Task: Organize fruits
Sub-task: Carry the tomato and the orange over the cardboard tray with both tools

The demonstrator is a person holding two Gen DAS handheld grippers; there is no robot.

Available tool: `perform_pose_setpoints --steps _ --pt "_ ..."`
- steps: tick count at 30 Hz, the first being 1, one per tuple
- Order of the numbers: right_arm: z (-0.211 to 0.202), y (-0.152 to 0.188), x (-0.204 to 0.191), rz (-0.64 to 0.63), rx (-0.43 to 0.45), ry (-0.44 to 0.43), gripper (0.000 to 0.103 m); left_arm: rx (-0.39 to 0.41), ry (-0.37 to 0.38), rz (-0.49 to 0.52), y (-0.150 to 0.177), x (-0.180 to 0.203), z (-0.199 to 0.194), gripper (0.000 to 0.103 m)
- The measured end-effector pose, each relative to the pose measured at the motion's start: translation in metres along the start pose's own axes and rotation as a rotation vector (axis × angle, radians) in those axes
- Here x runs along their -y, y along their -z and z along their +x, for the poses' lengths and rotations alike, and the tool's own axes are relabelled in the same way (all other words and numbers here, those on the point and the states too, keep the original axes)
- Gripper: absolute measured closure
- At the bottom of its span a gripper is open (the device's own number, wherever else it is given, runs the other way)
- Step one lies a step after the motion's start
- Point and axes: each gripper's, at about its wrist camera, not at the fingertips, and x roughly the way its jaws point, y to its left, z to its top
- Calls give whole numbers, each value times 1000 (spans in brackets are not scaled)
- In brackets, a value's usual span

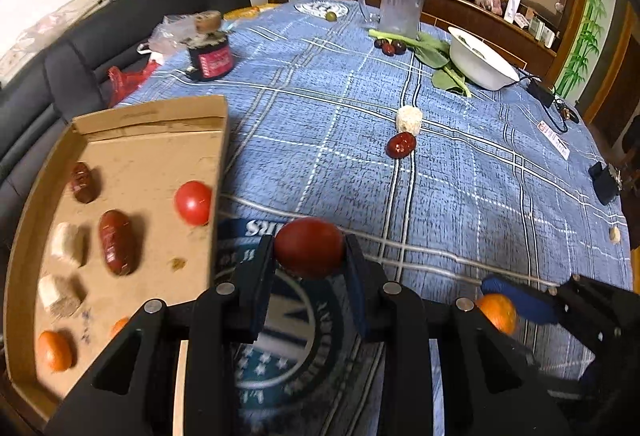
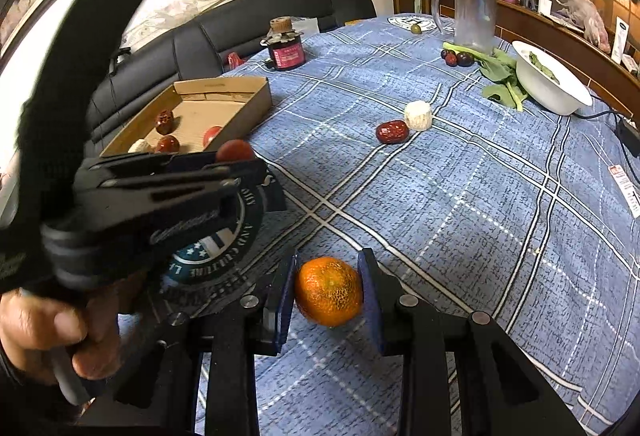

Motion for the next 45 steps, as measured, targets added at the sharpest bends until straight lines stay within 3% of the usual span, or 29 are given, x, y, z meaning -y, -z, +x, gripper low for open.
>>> perform_pose_setpoints --steps 24,45 --pt "-15 -9 -51 -51 35 -42 72 103 -82 -81 40 -50 -61 72" --pt "-4 -23 -97 -126 28 -80 72 119 -129 -163 52 -103 -73 72"
